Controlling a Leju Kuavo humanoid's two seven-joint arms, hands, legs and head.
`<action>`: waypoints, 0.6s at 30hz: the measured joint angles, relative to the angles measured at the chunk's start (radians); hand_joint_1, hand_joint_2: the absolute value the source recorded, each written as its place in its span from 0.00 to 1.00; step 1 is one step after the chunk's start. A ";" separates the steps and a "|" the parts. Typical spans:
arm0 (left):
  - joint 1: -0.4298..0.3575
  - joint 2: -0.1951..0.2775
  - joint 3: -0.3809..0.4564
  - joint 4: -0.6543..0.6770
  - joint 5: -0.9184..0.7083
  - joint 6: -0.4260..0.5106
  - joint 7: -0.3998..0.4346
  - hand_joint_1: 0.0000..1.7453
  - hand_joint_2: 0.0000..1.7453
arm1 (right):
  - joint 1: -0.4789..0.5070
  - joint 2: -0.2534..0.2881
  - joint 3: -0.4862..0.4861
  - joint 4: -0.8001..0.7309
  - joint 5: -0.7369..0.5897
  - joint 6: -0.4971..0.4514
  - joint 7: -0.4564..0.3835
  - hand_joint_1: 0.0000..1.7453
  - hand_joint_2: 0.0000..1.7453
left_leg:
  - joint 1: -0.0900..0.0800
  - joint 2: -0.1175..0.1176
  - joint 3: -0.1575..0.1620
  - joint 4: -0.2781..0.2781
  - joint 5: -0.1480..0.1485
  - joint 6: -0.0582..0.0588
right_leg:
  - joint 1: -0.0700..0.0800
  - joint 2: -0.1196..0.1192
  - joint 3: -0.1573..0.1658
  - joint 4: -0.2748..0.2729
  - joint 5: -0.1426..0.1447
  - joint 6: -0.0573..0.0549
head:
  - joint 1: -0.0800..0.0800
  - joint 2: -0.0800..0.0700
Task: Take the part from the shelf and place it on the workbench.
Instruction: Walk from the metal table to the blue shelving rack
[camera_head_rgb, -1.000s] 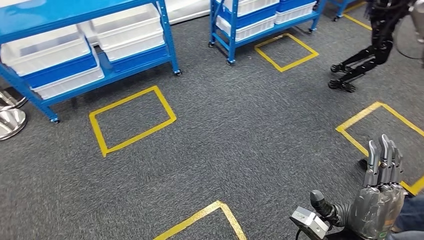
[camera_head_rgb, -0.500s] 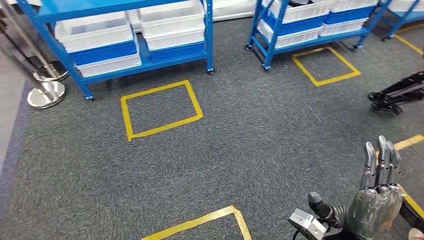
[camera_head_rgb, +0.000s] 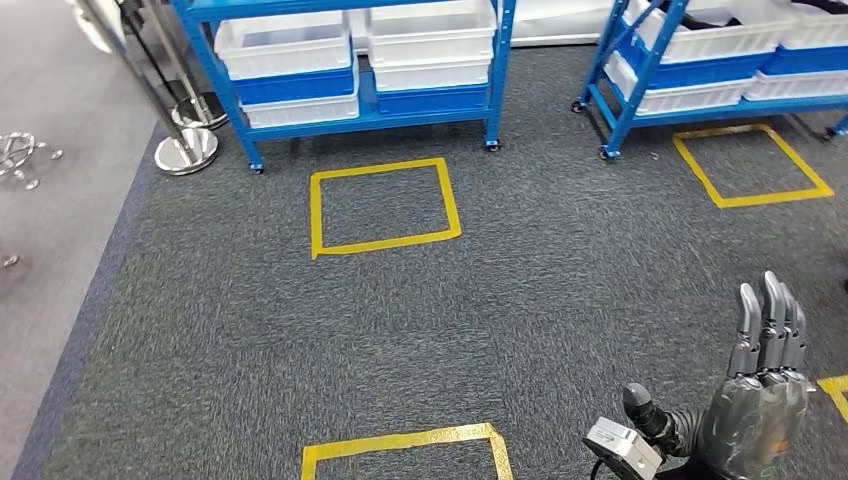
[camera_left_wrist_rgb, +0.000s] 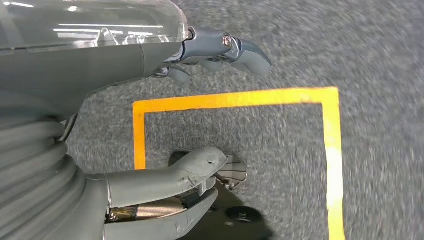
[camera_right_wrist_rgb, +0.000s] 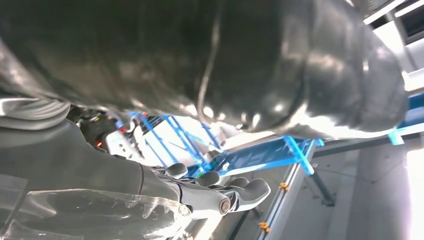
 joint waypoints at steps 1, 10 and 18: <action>0.000 0.000 0.000 0.000 0.000 0.000 0.000 0.00 1.00 | 0.000 0.001 0.000 0.000 -0.005 0.000 -0.002 0.00 0.00 | -0.005 0.020 0.035 -0.064 0.021 0.006 | 0.002 -0.012 0.003 0.000 -0.003 0.002 | 0.000 0.000; 0.002 0.000 0.002 0.000 0.000 0.002 0.000 0.00 1.00 | -0.006 0.009 -0.019 0.001 -0.057 -0.001 -0.030 0.00 0.00 | -0.011 0.001 0.091 -0.187 0.058 0.051 | -0.002 0.051 -0.048 0.126 -0.088 0.038 | 0.001 0.000; -0.002 0.000 0.002 0.000 0.000 0.001 -0.001 0.00 1.00 | -0.012 0.010 -0.048 0.006 -0.141 0.001 -0.037 0.00 0.00 | -0.009 -0.035 0.082 -0.156 0.040 0.030 | -0.019 0.082 -0.042 0.032 0.019 0.052 | 0.001 0.000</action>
